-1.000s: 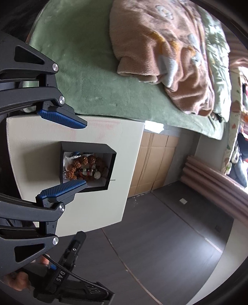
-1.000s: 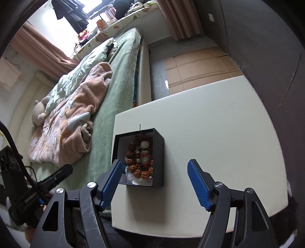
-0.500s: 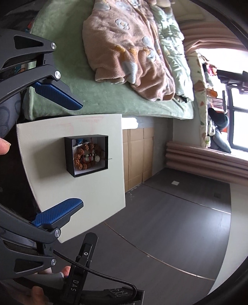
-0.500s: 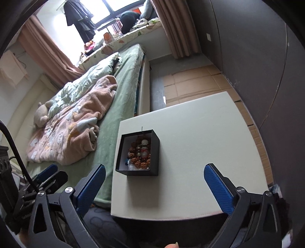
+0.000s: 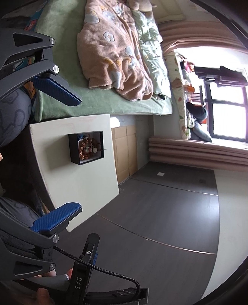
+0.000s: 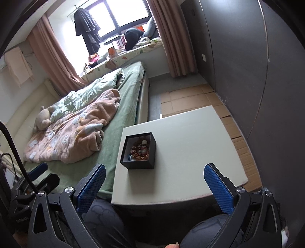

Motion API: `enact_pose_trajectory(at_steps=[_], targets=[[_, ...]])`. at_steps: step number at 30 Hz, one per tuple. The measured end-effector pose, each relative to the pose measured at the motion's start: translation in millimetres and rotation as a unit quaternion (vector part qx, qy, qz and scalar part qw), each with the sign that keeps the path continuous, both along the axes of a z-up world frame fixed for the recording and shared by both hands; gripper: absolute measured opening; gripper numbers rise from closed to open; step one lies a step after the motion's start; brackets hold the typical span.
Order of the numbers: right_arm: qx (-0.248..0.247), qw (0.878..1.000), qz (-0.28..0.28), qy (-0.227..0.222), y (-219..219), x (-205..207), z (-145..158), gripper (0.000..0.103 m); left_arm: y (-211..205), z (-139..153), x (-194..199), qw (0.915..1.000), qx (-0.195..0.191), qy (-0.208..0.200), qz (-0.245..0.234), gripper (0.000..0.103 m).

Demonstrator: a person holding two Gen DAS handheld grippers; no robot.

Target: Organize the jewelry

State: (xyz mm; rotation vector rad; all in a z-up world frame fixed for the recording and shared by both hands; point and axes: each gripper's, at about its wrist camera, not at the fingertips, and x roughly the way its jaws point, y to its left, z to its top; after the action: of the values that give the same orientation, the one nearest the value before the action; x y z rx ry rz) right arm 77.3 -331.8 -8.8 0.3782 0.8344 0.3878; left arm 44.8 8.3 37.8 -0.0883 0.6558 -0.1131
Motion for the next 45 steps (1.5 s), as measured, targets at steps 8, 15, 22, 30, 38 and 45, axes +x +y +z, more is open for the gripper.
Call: enact_pose_trajectory(at_steps=[8, 15, 22, 30, 38, 45], targets=[[-0.008, 0.999, -0.017, -0.04, -13, -52, 15, 0.103, -5, 8, -47, 0.9991, 0.011, -0.039, -0.009, 0.102], [-0.023, 0.997, -0.026, -0.067, -19, -95, 24, 0.103, -4, 15, -80, 0.9974, 0.011, -0.071, 0.001, 0.103], [-0.027, 0.995, -0.046, -0.085, -30, -130, 32, 0.103, -3, 22, -106, 0.9953, 0.005, -0.096, 0.003, 0.102], [-0.013, 0.995, -0.06, -0.077, -41, -139, 33, 0.103, 1, 28, -125, 0.9937, 0.002, -0.112, 0.007, 0.102], [-0.018, 0.995, -0.059, -0.081, -39, -147, 34, 0.103, 2, 27, -132, 0.9936, 0.0, -0.112, 0.009, 0.103], [-0.019, 0.995, -0.059, -0.076, -37, -150, 35, 0.103, 3, 28, -136, 0.9931, 0.002, -0.117, 0.01, 0.102]])
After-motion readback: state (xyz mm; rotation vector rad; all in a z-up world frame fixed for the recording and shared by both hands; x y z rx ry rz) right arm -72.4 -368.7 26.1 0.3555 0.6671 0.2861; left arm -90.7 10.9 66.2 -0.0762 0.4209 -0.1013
